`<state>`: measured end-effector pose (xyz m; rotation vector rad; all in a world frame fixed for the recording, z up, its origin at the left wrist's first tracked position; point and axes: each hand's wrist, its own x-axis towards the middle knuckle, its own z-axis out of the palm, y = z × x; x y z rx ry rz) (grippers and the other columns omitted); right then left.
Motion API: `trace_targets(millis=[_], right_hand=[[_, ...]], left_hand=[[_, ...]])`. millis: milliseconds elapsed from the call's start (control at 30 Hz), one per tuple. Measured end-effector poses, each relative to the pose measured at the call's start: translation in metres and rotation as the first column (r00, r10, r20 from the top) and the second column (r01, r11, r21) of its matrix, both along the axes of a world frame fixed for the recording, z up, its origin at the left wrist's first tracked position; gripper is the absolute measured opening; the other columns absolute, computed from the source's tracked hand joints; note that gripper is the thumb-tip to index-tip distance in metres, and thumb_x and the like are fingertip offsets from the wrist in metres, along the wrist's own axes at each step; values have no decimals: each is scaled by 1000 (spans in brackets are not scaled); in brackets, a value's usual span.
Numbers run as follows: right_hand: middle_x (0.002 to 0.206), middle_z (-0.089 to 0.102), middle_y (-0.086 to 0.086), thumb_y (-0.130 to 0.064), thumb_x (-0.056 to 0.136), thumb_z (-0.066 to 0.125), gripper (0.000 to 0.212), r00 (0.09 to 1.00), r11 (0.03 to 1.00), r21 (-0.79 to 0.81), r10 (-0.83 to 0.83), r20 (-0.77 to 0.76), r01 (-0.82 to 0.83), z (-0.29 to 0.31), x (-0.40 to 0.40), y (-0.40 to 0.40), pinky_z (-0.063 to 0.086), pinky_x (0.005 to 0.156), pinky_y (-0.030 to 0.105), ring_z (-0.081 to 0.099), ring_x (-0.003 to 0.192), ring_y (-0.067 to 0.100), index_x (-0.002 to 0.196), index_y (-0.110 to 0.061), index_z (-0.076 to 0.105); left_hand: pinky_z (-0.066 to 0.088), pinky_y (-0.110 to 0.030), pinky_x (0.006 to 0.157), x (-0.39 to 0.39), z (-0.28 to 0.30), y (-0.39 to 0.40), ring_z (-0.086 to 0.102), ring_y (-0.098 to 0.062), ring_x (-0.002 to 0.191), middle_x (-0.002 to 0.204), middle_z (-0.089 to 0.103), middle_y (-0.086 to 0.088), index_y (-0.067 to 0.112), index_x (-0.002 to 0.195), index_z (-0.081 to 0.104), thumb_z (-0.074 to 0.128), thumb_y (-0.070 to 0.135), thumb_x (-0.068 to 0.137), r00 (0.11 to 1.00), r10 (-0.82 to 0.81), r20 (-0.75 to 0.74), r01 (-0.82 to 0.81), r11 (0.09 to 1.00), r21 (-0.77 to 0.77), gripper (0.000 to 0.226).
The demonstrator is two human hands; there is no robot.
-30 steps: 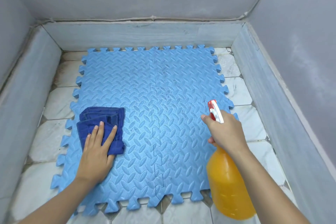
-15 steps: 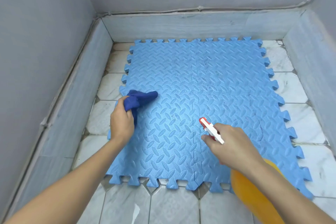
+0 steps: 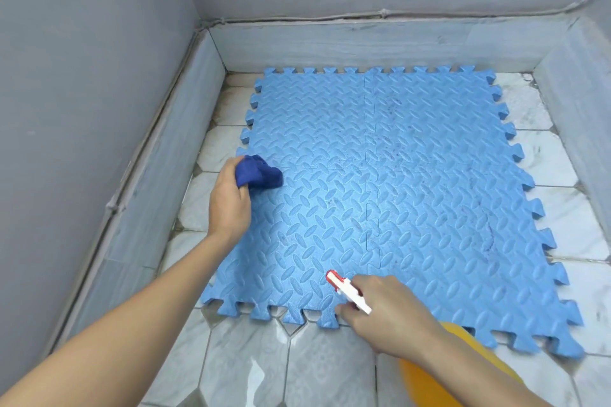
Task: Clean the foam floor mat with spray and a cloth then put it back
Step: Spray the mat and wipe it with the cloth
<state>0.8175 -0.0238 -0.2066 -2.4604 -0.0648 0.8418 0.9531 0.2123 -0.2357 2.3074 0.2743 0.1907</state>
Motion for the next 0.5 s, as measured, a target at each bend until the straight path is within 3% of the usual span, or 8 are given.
trace_targets(millis=[100, 200, 300, 400, 500], right_hand=[[72, 59, -2, -48, 87, 56, 30, 999, 1000, 17, -17, -41, 18, 3, -7, -6, 45, 63, 33, 59, 71, 24, 77, -22, 46], [72, 66, 3, -44, 89, 54, 29, 993, 994, 3, -109, -37, 109, 9, -12, -21, 52, 68, 35, 67, 65, 24, 77, -18, 51], [56, 58, -1, -41, 89, 61, 29, 956, 955, 41, -293, -28, 294, 17, -17, -48, 51, 62, 32, 64, 45, 17, 73, -19, 52], [63, 62, -1, -37, 87, 68, 19, 878, 869, 134, -477, -31, 477, 28, -23, -76, 52, 63, 36, 64, 41, 18, 83, -21, 58], [60, 63, 11, -33, 89, 67, 24, 787, 776, 176, -617, 14, 606, 37, -32, -97, 48, 54, 24, 63, 40, 17, 79, -13, 58]], left_hand=[[21, -28, 114, -11, -15, -1, 22, -18, 145, 159, 20, -3, 20, 144, 38, 42, 0, 90, 951, -249, -181, 276, 950, 144, 58], [11, -38, 120, -24, -31, -6, -1, -21, 149, 161, -7, -1, 21, 150, 27, 43, 9, 94, 812, -406, -420, 531, 813, 240, 60], [12, -45, 120, -28, -39, -9, -5, -25, 148, 160, -15, -1, 22, 151, 20, 43, 19, 96, 765, -401, -503, 599, 731, 327, 60], [11, -44, 120, -26, -38, -8, -6, -24, 148, 160, -16, -1, 23, 152, 18, 43, 23, 97, 755, -388, -529, 612, 707, 354, 60], [13, -43, 120, -26, -37, -9, -4, -25, 148, 160, -17, -2, 24, 152, 16, 44, 30, 98, 751, -378, -541, 622, 681, 388, 62]])
